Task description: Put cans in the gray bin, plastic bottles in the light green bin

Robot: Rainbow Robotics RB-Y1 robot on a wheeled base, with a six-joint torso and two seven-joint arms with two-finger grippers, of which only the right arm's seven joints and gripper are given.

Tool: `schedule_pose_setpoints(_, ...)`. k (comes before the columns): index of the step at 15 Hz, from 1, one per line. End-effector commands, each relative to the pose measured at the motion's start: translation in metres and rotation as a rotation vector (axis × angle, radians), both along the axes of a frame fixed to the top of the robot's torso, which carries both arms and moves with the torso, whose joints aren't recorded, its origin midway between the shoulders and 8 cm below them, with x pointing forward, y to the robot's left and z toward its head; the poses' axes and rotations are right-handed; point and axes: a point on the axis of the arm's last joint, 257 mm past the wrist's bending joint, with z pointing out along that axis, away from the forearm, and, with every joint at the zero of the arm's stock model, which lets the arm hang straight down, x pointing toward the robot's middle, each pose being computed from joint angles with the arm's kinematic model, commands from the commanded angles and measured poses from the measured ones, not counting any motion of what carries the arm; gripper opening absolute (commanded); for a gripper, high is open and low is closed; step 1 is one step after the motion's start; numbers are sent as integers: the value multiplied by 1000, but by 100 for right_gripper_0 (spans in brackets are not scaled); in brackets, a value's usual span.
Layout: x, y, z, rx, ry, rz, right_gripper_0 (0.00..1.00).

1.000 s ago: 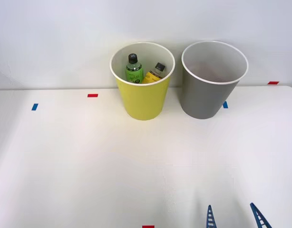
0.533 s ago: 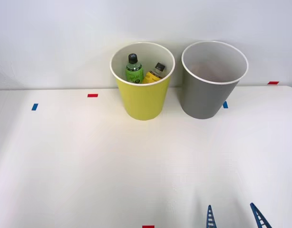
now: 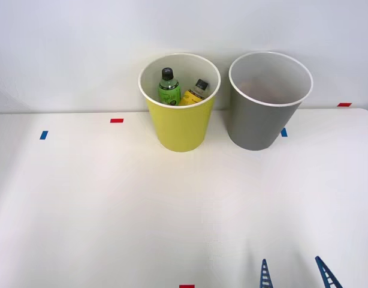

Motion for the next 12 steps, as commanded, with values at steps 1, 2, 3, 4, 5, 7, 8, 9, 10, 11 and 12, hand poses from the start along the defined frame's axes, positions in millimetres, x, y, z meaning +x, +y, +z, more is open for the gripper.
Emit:
schedule_pose_setpoints(1,0,0,0,0,0,0,100)
schedule_pose_setpoints(2,0,0,0,0,0,0,100)
schedule_pose_setpoints(3,0,0,0,0,0,0,100)
schedule_pose_setpoints(4,0,0,0,0,0,0,100)
schedule_pose_setpoints(5,0,0,0,0,0,0,100)
schedule_pose_setpoints(7,0,0,0,0,0,0,100)
schedule_pose_setpoints(8,0,0,0,0,0,0,100)
schedule_pose_setpoints(9,0,0,0,0,0,0,100)
schedule_pose_setpoints(10,0,0,0,0,0,0,100)
schedule_pose_setpoints(11,0,0,0,0,0,0,100)
schedule_pose_setpoints(12,0,0,0,0,0,0,100)
